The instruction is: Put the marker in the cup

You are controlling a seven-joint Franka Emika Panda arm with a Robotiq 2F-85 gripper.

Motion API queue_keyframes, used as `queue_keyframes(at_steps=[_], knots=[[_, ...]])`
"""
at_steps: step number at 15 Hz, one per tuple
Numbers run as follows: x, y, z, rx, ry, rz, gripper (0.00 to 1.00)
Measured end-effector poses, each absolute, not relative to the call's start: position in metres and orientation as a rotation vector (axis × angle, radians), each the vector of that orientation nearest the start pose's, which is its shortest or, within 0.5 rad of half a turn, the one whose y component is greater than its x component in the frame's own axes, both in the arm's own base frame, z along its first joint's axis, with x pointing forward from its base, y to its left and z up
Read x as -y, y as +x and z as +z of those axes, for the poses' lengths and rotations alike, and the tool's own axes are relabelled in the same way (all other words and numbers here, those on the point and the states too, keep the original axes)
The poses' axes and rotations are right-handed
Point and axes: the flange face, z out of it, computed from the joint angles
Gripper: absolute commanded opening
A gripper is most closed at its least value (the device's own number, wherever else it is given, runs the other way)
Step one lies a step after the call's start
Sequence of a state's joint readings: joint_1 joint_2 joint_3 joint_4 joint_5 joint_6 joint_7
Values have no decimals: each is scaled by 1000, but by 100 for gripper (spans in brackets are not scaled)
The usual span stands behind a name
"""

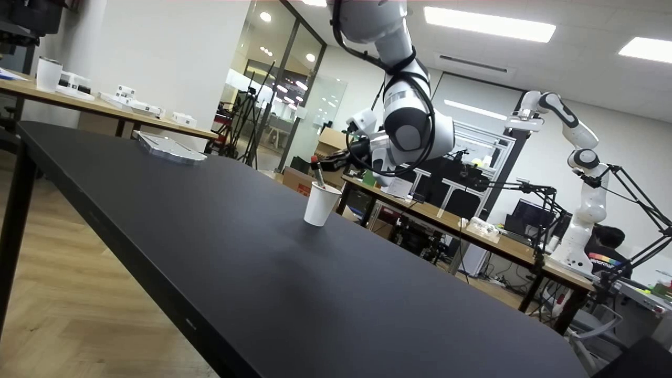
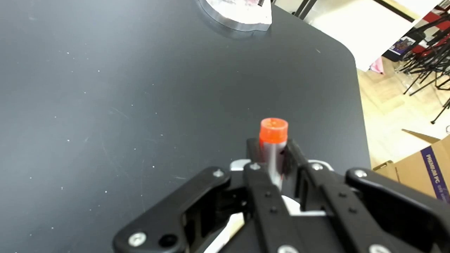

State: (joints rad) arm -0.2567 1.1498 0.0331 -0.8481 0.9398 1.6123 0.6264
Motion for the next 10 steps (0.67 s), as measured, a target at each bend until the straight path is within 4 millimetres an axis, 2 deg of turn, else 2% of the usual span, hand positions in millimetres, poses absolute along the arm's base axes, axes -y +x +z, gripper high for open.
queue_keyframes(at_steps=[1,2,8,10], knots=[[100,763,211,-1154,-1872,643,45],[99,764,211,-1153,-1871,642,50],[101,770,228,-1125,-1861,605,92],[102,774,239,-1110,-1852,582,100]])
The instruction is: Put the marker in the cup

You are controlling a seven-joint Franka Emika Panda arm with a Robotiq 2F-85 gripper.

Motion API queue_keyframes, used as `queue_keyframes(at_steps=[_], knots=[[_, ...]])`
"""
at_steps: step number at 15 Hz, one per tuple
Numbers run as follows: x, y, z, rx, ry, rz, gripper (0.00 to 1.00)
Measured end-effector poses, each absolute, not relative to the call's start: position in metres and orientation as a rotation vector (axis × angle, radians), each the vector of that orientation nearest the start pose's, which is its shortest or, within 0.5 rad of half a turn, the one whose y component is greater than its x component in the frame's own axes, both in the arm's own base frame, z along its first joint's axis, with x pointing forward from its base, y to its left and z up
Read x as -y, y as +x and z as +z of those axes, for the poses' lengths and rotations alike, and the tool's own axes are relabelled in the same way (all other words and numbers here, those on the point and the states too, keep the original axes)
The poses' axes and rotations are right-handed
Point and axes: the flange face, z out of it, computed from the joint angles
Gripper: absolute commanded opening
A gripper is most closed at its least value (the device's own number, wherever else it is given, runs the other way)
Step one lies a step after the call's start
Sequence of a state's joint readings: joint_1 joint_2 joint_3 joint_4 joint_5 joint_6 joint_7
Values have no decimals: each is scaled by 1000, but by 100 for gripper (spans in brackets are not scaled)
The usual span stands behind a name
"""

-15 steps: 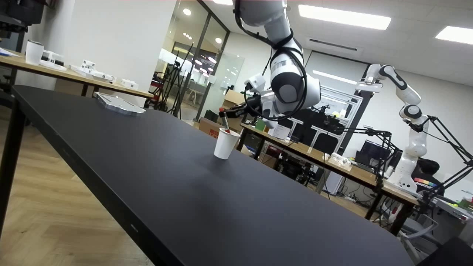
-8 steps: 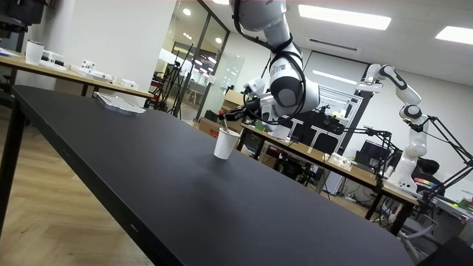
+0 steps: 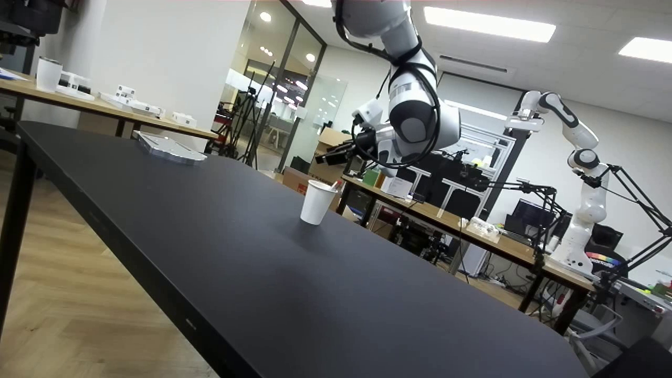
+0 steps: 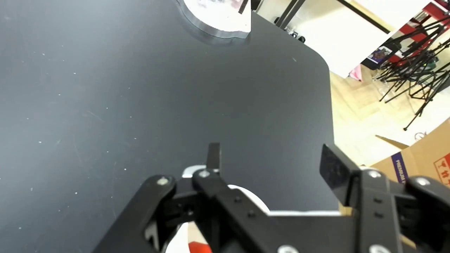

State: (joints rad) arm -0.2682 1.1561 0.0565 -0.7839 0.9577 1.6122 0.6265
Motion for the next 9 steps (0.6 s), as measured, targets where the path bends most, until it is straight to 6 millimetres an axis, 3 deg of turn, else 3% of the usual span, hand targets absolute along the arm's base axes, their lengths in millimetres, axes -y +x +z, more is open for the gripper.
queue_keyframes(at_steps=[5,9], knots=[[105,777,266,-1084,-1838,548,100],[107,775,273,-1074,-1839,555,100]])
